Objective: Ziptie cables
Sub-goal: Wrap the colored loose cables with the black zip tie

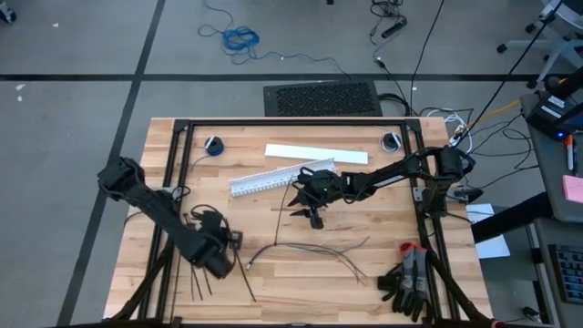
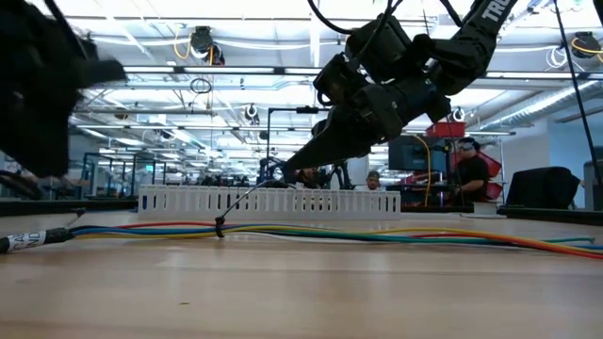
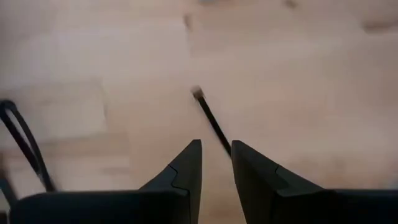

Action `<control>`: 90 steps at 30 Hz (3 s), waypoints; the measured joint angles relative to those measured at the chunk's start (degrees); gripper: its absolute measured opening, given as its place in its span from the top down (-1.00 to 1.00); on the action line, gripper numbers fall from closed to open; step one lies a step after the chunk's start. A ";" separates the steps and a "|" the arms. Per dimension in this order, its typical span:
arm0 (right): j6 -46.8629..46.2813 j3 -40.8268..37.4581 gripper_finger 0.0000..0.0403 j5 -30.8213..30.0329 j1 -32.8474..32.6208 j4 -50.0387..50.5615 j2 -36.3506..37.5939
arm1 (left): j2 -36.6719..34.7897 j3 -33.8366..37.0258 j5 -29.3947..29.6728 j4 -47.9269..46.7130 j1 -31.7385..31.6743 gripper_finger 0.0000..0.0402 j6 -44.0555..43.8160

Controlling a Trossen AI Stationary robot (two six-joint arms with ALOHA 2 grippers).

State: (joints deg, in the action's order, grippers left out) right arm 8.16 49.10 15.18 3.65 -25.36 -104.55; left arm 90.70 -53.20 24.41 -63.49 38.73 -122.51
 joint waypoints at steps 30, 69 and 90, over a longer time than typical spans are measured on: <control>1.07 -0.02 0.31 0.00 0.01 2.55 0.00 | 0.67 9.57 1.54 15.14 -6.03 0.18 3.07; 1.44 -0.01 0.31 0.00 0.00 3.14 0.00 | 0.69 6.13 -3.21 6.58 -6.02 0.18 1.34; 1.32 0.02 0.31 -0.01 0.01 3.43 0.00 | 6.58 8.64 -1.69 12.97 -6.72 0.35 1.53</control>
State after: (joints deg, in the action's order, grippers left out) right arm 9.48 49.12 15.16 3.66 -21.93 -104.55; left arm 97.29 -44.56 22.72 -50.53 32.01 -120.98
